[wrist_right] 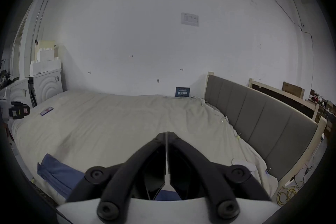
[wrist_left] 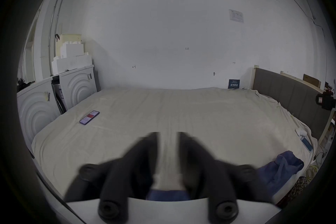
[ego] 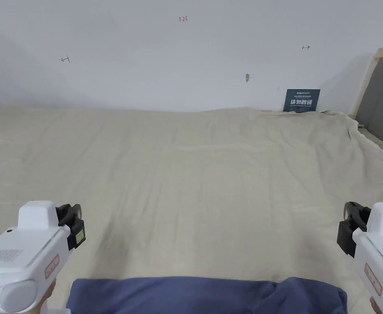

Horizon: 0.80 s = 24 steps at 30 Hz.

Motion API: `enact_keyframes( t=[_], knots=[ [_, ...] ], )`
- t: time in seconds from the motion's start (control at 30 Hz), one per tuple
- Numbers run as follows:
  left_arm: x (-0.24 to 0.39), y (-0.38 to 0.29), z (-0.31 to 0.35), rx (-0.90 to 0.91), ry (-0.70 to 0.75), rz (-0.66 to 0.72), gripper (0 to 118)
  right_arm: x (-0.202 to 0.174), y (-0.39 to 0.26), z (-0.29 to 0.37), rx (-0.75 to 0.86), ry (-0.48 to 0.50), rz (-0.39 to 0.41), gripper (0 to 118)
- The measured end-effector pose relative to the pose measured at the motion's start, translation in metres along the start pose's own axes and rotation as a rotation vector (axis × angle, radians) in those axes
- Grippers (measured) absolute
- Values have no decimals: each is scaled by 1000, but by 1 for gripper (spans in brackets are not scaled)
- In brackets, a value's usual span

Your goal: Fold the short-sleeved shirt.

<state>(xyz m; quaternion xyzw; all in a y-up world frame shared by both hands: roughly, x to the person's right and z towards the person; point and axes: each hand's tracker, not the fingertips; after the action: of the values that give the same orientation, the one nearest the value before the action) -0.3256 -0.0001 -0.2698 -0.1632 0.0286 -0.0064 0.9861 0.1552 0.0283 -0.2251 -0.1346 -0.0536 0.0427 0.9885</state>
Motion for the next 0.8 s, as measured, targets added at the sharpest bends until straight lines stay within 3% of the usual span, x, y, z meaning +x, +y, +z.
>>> enact_keyframes(
  t=[0.03,0.27,0.6,0.7,0.77,0.8],
  knots=[
    [-1,-2,1,-11,-22,15,0,0,-1,-3,4,11,-12,0],
    [-25,-14,-6,-119,-123,148,0,-4,-5,-5,-17,20,-20,0],
    [-99,-83,-47,-519,-281,434,0,5,-13,-7,-48,16,-39,0],
    [-108,-107,-54,-603,-307,458,2,4,-15,-7,-64,13,-36,0],
    [-112,-122,-60,-669,-305,471,15,4,-19,-8,-78,15,-32,0],
    [-113,-127,-63,-678,-294,466,27,5,-20,-9,-85,13,-31,0]
  ],
)
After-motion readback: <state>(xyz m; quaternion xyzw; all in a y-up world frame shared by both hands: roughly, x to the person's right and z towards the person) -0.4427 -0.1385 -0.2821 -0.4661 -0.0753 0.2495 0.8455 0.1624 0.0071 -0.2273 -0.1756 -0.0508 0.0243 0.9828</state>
